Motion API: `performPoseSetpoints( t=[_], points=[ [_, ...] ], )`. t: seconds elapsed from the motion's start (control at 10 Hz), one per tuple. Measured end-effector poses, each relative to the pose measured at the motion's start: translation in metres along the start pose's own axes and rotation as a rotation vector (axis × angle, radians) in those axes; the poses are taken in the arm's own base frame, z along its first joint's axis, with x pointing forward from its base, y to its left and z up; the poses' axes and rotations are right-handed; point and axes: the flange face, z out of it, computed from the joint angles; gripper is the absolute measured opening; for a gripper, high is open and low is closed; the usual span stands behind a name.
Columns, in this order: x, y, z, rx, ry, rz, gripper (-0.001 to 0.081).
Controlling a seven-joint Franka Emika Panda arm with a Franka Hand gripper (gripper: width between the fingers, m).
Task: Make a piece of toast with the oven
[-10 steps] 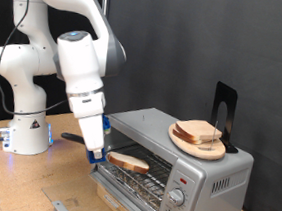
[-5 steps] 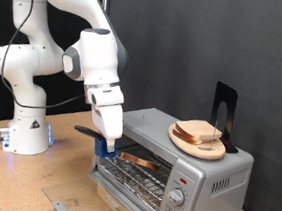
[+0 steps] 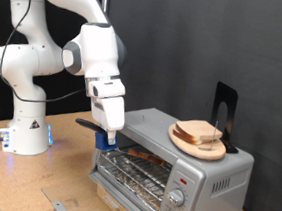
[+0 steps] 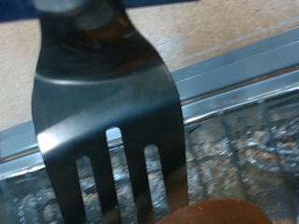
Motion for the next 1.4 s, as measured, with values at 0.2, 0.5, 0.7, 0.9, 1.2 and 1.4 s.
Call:
performPoseSetpoints(
  t=[0.2,0.5,0.7,0.9,1.2,1.4],
  points=[
    [-0.014,0.0,0.005,0.013,-0.024,0.003,0.0482],
    [-0.048,0.009,0.013,0.053,-0.056,-0.001,0.0482],
    [-0.067,0.016,0.012,0.091,-0.064,0.015,0.0482],
    [-0.079,0.025,0.005,0.168,-0.006,0.088,0.0482],
    [-0.093,0.041,-0.016,0.277,0.095,0.276,0.0482],
    [-0.096,0.043,-0.022,0.294,0.095,0.302,0.0482]
  ],
)
